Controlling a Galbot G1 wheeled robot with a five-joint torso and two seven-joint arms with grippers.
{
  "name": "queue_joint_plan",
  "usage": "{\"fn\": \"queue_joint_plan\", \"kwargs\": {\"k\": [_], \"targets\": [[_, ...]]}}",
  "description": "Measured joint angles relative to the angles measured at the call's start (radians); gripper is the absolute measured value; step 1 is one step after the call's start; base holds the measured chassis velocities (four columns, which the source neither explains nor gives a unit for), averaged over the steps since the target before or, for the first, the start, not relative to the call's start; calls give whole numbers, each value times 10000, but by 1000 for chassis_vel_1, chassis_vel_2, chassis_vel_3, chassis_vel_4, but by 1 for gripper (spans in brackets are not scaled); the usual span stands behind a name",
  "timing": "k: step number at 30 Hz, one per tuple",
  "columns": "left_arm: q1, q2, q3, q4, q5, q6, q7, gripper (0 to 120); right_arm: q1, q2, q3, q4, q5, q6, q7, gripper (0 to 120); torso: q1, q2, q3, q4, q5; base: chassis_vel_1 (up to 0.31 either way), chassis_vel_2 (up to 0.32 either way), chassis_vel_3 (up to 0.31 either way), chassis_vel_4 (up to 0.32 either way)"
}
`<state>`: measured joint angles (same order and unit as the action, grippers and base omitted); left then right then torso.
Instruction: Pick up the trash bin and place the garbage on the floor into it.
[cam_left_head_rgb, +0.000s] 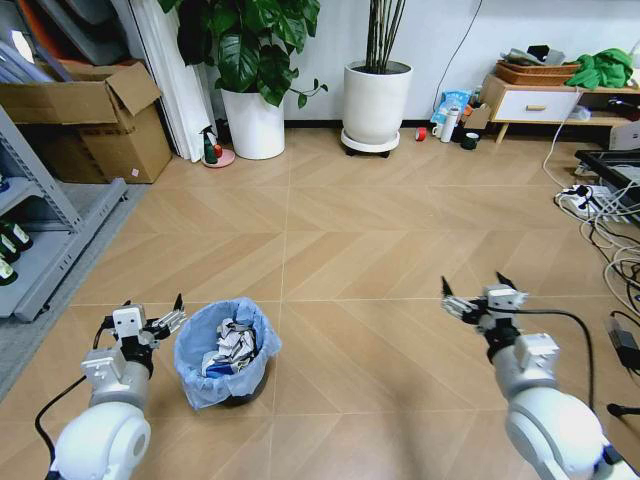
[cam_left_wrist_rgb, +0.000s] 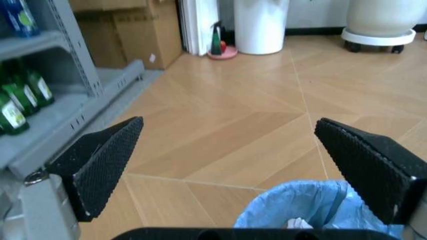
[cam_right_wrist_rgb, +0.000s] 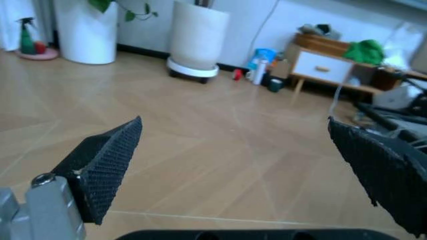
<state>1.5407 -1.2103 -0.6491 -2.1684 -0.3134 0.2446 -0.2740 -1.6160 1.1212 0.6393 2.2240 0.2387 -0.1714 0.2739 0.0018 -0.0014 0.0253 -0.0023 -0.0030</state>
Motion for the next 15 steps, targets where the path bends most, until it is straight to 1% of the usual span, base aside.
{"fn": "queue_joint_plan", "kwargs": {"k": [1, 2, 5, 6, 7, 9, 10, 11, 12, 15], "targets": [[77, -107, -33, -39, 277, -93, 172, 100, -167, 267, 139, 32, -113, 128, -98, 100, 0, 0, 0, -1, 0, 0, 0, 0, 0], [77, -107, -33, -39, 277, -93, 172, 100, -167, 267, 139, 32, -113, 128, -98, 100, 0, 0, 0, -1, 0, 0, 0, 0, 0], [248, -267, -190, -105, 829, -343, 879, 100, -531, 929, 573, 139, -254, 483, -522, 100, 0, 0, 0, -1, -1, 0, 0, 0, 0], [282, -279, -273, -116, 826, -386, 1217, 100, -601, 1058, 765, 174, -259, 581, -805, 100, 0, 0, 0, 0, -1, 0, 0, 0, 0], [282, -279, -273, -116, 826, -386, 1217, 100, -601, 1058, 765, 174, -259, 581, -805, 100, 0, 0, 0, 0, -1, 0, 0, 0, 0], [362, -284, -569, -164, 706, -409, 2095, 100, -763, 1313, 1343, 255, -118, 707, -1750, 100, 0, 0, 0, 1, -4, 0, 0, 0, 0], [423, -254, -843, -190, 639, -459, 2694, 100, -857, 1456, 1730, 291, 58, 777, -2373, 100, 0, 0, 0, 1, -2, 0, 0, 0, 0], [423, -254, -843, -190, 639, -459, 2694, 100, -857, 1456, 1730, 291, 58, 777, -2373, 100, 0, 0, 0, 1, -2, 0, 0, 0, 0], [449, -219, -1011, -190, 578, -546, 2989, 100, -908, 1574, 1974, 294, 157, 864, -2701, 100, 0, 0, 1, 1, 0, 0, 0, 0, 0], [459, -220, -1197, -189, 399, -667, 3175, 100, -978, 1776, 2277, 297, 204, 1000, -3027, 100, 0, 0, 0, 1, -1, 0, 0, 0, 0]]}}
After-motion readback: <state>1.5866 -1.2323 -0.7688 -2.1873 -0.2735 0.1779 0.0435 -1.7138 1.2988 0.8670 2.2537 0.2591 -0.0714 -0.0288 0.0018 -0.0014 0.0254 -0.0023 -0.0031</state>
